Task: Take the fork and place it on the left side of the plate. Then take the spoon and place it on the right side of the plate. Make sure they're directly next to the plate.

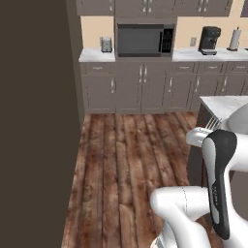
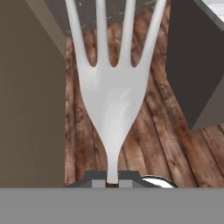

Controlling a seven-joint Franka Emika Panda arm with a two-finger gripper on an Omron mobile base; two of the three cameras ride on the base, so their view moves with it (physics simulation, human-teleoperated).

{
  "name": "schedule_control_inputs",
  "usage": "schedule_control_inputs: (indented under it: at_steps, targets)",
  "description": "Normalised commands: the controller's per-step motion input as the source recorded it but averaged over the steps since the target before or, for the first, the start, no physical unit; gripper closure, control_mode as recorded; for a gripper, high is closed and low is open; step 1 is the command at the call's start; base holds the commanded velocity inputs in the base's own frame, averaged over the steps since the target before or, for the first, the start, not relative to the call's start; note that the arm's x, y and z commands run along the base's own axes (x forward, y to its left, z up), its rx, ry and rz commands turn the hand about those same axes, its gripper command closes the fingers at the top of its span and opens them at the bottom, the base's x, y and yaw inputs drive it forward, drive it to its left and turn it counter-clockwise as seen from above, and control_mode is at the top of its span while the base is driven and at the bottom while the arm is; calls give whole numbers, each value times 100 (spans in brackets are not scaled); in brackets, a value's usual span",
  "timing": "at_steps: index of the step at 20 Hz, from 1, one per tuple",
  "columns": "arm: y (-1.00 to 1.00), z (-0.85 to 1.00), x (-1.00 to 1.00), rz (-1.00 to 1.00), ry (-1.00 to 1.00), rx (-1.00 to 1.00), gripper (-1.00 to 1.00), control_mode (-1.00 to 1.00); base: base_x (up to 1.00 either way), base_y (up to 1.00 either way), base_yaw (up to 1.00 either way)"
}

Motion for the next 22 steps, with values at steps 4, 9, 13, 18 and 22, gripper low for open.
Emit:
schedule_control_inputs:
  at_steps: [4,9,13,18,22]
  targets:
    - [0,0,0,0,0,0,100,100,-66,-31,-3]
    - [0,0,0,0,0,0,100,100,-42,-39,-4]
    - [0,0,0,0,0,0,100,100,-13,-52,-5]
    - [0,0,0,0,0,0,100,100,-12,-59,-5]
    - [0,0,0,0,0,0,100,100,-22,-64,-5]
